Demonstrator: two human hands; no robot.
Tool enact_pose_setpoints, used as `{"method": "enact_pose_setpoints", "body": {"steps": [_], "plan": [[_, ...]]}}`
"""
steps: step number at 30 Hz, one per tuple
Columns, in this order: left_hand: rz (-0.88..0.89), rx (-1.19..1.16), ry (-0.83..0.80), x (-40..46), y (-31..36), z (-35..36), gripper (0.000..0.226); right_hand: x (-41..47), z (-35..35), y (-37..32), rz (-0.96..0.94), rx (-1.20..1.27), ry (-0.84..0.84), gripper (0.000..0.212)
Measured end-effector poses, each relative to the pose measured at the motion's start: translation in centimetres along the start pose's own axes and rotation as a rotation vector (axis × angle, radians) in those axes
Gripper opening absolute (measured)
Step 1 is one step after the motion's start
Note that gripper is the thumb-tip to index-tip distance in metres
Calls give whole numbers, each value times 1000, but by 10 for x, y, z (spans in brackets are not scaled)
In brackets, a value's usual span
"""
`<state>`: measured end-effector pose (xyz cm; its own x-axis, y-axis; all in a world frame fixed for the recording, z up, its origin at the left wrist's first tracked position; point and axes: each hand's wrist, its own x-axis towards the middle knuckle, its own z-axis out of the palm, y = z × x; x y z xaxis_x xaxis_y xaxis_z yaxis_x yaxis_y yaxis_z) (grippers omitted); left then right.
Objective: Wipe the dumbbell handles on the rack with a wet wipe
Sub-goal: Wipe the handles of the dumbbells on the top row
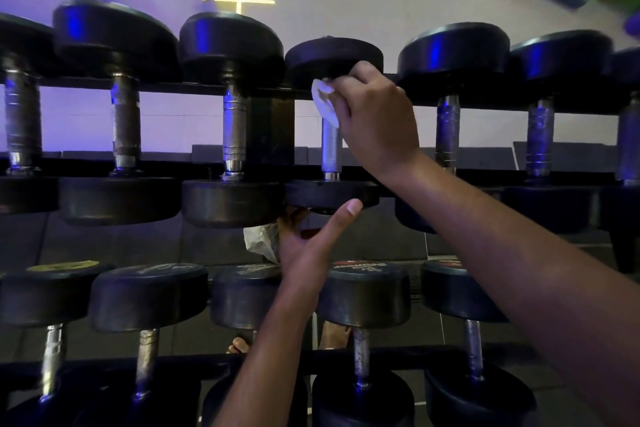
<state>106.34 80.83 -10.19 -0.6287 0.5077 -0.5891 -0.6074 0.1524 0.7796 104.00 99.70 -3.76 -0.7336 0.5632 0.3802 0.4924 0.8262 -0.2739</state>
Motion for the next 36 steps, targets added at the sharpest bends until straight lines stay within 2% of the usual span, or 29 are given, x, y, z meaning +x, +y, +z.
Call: {"method": "enact_pose_setpoints", "body": {"steps": [3,6,8,10,13,17,23,27,28,30,32,36], "plan": [[14,-22,-11,-1,0,1,91,-6,-2,6,-50,11,-100,24],[16,-32,-6,-3,0,2,89,-14,-6,8,-20,57,-150,39],[15,-27,-5,-3,1,2,90,-16,-5,10,14,94,-114,41],[20,-23,-4,-2,0,2,90,-14,-2,11,69,70,-27,35],[4,-20,-2,0,-2,2,93,-8,6,6,226,72,77,35],[-13,-7,-15,2,-4,0,95,-8,11,-4,489,244,113,29],[-7,-7,-31,2,-3,0,94,9,20,0,1031,824,19,19],[-14,-13,-11,1,-3,2,98,16,15,3,1200,1051,-74,4],[-16,-16,-9,0,-3,2,98,17,12,3,1230,1075,-101,10],[-18,-29,-1,-1,-3,3,100,15,8,3,1246,1096,-119,15],[-11,-34,4,-1,-3,4,102,11,9,1,1184,1076,-104,8],[-10,-19,8,1,-3,3,104,6,14,-4,995,821,-10,34]]}}
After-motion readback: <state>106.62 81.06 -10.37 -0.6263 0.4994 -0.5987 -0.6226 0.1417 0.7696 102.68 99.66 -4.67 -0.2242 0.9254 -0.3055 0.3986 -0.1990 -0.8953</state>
